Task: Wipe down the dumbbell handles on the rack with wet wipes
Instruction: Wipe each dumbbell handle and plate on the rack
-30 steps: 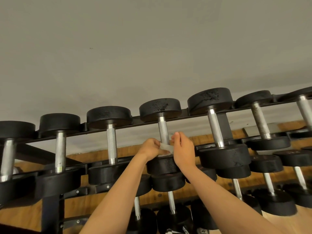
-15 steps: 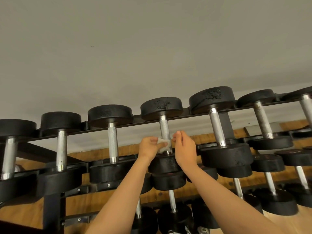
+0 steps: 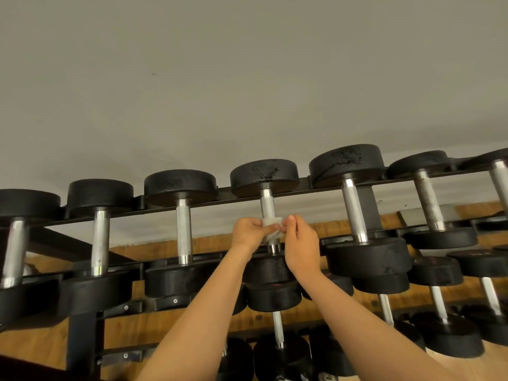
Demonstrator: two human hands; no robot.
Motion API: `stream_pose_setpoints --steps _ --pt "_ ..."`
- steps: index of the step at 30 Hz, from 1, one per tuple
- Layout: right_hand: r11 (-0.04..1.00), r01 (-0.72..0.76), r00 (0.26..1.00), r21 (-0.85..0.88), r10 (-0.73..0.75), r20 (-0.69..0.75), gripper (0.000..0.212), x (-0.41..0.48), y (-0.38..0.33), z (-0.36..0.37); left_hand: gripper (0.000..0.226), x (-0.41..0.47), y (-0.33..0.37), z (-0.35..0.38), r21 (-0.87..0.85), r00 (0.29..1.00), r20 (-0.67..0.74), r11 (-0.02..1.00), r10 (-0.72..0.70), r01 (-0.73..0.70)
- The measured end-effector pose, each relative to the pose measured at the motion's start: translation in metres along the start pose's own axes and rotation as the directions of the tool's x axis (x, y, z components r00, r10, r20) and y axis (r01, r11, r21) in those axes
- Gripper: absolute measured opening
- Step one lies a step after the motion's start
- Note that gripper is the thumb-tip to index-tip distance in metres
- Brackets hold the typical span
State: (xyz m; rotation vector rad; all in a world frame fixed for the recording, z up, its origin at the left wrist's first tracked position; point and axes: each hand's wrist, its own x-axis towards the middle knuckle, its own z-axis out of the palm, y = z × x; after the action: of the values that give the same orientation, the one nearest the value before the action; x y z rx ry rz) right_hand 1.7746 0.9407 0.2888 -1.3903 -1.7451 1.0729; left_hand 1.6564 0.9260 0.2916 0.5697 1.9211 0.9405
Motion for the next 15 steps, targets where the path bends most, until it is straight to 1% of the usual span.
stream_pose_setpoints --steps 2,4,6,8,10,12,13,15 --pt "1.0 -0.002 1.0 0.001 0.002 -0.002 0.032 -0.001 -0.001 -0.001 0.021 -0.002 -0.009 -0.002 -0.001 0.997 -0.068 1.0 0.025 -0.025" --pt "1.0 -0.001 1.0 -0.008 0.001 -0.002 0.032 -0.001 0.0 -0.001 0.016 0.002 -0.012 -0.002 -0.036 0.996 -0.089 0.999 0.017 -0.02" --pt "1.0 -0.001 1.0 0.001 0.001 0.0 0.031 -0.001 0.0 -0.001 0.011 0.003 -0.002 0.001 -0.148 0.997 -0.073 0.989 -0.005 -0.006" --pt "1.0 -0.003 1.0 0.001 0.003 -0.003 0.031 0.0 -0.001 0.0 0.012 0.004 0.006 0.006 -0.231 0.995 -0.101 0.973 -0.02 -0.004" --pt "1.0 -0.009 1.0 -0.004 0.009 -0.007 0.031 0.0 -0.001 0.0 0.015 0.002 0.004 0.009 -0.236 0.983 -0.185 0.971 -0.015 -0.03" --pt "1.0 -0.017 1.0 -0.006 0.017 -0.005 0.032 -0.001 -0.001 -0.001 0.012 0.001 0.0 0.01 -0.211 0.963 -0.271 0.976 -0.001 -0.058" --pt "1.0 -0.019 1.0 -0.014 0.019 -0.004 0.032 -0.001 -0.002 -0.001 0.009 0.002 0.0 0.01 -0.208 0.957 -0.288 0.976 -0.004 -0.059" --pt "1.0 -0.019 1.0 -0.021 0.019 -0.003 0.032 -0.001 -0.002 0.0 0.013 0.004 0.008 0.013 -0.264 0.959 -0.283 0.963 -0.029 -0.049"
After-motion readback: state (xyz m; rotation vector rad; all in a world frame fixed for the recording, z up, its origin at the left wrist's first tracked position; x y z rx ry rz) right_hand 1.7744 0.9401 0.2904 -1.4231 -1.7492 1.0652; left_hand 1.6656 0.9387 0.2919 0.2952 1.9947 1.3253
